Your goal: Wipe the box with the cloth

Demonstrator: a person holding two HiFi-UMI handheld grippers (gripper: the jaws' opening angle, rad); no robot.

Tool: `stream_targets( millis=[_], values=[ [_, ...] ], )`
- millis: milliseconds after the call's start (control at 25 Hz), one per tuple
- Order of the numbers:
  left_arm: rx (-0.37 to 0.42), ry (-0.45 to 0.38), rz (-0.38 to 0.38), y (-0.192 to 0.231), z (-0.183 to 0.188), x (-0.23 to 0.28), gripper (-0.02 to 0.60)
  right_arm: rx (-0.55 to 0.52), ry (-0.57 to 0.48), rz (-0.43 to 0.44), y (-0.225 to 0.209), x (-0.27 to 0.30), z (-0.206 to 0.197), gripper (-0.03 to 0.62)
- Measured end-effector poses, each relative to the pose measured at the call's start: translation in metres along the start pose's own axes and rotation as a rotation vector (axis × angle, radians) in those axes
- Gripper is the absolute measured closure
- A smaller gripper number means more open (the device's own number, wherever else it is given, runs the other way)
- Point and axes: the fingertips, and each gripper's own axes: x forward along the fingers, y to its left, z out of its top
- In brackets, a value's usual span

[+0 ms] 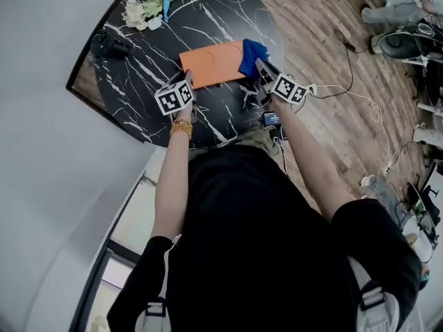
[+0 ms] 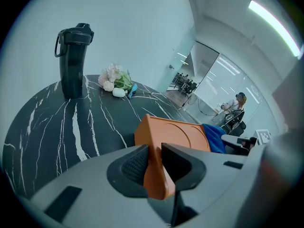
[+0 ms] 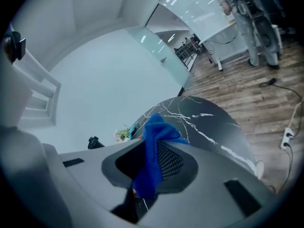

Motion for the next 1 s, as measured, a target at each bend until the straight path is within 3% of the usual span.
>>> stream_targets(
  millis=[200,320,680,760,1000],
  values=[
    [0.005,0.003,-0.008,0.003,-0.001,-0.003,0.491,0.117,-0.199,-0.186,0.001,-0.022,-0.017,0.534],
    [0.009,-0.001,-0.009,0.005,0.001,-0.003,0.492,0.153,-0.238,-0.265,0.002,-0.034,-0.030,0.534],
    [0.013,-0.014,-0.010,0.005,0.002,-0.004,0.492,0.316,-0.293,-0.295,0.013,-0.045,-0.058,0.534],
    [0.015,-0.017,-0.010,0.005,0.002,-0.004,0.492,0.318,-0.265,-0.261,0.026,-0.039,-0.068,0.534],
    [-0.023,-0.046,-0.025,0.005,0.001,-0.006,0.491,0.211,-0.052,-0.032,0.094,0.004,-0.112,0.534]
  ],
)
